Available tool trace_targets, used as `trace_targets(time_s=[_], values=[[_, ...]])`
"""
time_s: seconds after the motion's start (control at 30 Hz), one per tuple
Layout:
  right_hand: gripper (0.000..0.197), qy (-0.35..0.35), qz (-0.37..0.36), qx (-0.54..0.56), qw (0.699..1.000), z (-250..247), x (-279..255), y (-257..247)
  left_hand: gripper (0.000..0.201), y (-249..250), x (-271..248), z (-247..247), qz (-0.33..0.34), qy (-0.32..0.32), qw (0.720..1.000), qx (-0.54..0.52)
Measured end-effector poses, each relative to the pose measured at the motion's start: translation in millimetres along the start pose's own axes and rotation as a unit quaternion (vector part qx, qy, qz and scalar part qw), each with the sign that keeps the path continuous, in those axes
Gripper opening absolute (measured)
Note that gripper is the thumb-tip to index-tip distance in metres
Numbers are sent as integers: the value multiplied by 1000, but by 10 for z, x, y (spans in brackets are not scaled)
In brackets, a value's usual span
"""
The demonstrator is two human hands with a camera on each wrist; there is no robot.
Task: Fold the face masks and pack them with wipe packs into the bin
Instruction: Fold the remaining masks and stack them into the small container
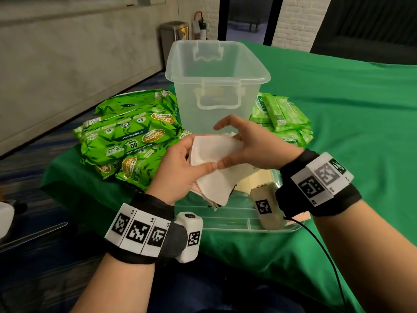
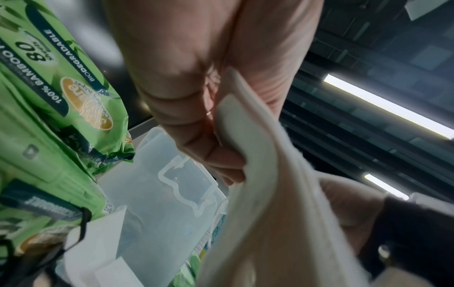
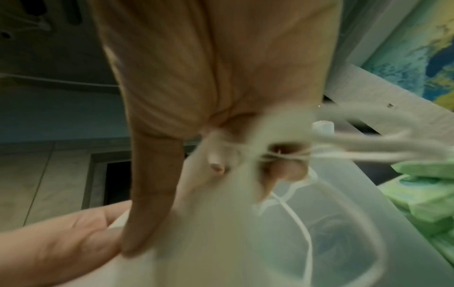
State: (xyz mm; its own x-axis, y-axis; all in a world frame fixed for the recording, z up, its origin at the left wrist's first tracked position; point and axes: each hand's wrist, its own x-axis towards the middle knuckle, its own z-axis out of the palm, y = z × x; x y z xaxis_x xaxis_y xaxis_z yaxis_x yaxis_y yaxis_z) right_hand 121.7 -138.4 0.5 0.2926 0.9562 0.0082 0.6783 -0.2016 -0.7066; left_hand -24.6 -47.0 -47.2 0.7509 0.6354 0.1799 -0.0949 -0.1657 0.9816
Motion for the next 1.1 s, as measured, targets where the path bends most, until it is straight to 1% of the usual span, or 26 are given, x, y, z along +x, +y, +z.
trace_targets(time_s=[0.03,0.1,0.13,0.2,0.27,0.37,0.43,0.5,0.53,0.6,0.67,0.73,0.8,0.83,0.87,0.9,0.93,0.97,1.0,1.03,1.07,1.1], values=[[66,12,-13,-39,999,2,3,3,59,-4,2,-3,2,5,1000,-2],[50,26,-35,-71,997,13,16,2,77,4,7,-16,0,13,1000,-7],[41,30,-41,-57,997,20,23,-10,83,11,7,-20,-1,10,1000,-5],[32,48,-71,-18,996,45,41,-30,84,29,2,-16,-1,-2,1000,6],[28,75,-108,8,991,81,51,-52,80,44,-5,-2,0,-4,1000,24],[19,122,-153,36,980,140,32,-29,68,32,-4,-15,5,21,999,34],[12,152,-196,21,969,173,3,1,64,12,1,-34,10,43,999,22],[6,157,-233,-12,960,182,-27,21,61,2,7,-39,18,50,999,2],[5,152,-238,-17,959,180,-35,24,59,-2,11,-37,23,45,999,-4],[8,139,-209,0,968,163,-32,21,47,-6,20,-31,31,27,999,-2],[11,124,-175,38,976,161,-16,23,37,-3,34,-28,31,24,999,1],[13,117,-166,110,973,174,4,47,30,11,44,-36,17,33,999,-23],[16,132,-145,194,961,159,16,93,23,31,45,-58,-1,44,998,-37],[18,156,-123,224,954,140,23,131,21,32,44,-71,-9,56,998,-36],[21,198,-96,230,948,120,28,163,20,24,45,-88,-16,70,997,-33],[21,258,-63,206,942,92,35,203,19,18,46,-102,-23,87,996,-28],[20,330,-34,162,930,66,46,248,18,8,48,-115,-28,104,994,-25],[17,403,-12,116,908,53,59,280,17,-5,50,-121,-34,119,992,-24],[14,465,-8,78,882,58,65,278,17,-17,56,-116,-38,134,990,-29],[12,503,-30,55,862,78,64,249,18,-34,67,-100,-43,148,987,-38],[12,512,-71,41,855,116,67,202,20,-43,78,-75,-47,162,984,-49],[12,493,-113,30,862,167,68,141,23,-54,90,-51,-51,175,981,-61]])
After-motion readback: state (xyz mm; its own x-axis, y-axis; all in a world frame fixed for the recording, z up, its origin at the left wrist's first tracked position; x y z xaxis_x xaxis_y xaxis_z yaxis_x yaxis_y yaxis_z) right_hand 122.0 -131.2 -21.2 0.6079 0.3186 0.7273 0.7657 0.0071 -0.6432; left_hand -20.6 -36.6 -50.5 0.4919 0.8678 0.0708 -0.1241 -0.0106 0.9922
